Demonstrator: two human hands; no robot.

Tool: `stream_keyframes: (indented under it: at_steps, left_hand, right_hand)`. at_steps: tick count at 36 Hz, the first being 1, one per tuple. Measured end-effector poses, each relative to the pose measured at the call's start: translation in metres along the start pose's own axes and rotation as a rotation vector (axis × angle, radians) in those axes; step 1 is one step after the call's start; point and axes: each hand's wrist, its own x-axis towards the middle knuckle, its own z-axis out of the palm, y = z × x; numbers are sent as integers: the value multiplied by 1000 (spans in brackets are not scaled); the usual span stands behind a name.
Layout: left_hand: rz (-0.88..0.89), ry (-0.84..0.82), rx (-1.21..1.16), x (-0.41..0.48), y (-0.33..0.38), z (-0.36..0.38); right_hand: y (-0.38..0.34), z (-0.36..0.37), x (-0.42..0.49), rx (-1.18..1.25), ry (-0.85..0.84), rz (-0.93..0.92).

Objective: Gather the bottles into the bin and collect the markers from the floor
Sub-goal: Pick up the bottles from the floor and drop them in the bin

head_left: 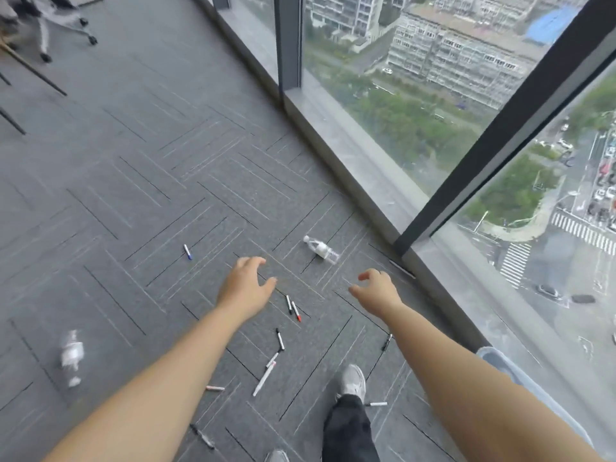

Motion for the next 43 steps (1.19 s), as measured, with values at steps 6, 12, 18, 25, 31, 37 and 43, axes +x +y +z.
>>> stream_keyframes:
  at_steps: [6, 12, 18, 25, 31, 37, 43]
  left_hand:
    - [-91, -16, -80, 75, 6, 35]
    - [-215, -19, -105, 191, 15, 97]
    - [-241, -61, -134, 310, 13, 180]
    - [-227, -56, -98, 420, -27, 277]
    - [-250, -55, -105, 483, -83, 343]
    - [-282, -41, -120, 514, -131, 378]
    - [-329, -7, -159, 505, -147, 367]
  right_hand:
    - [-11, 10, 101, -75, -79, -23]
    - [-4, 33, 244, -229, -133, -47]
    - [19, 72, 378, -455, -144, -110]
    - [59, 156, 499, -525, -170, -124]
    - [81, 224, 588, -507, -130, -133]
    - [91, 272, 648, -487, -115, -73]
    - [87, 291, 637, -535, -77, -46]
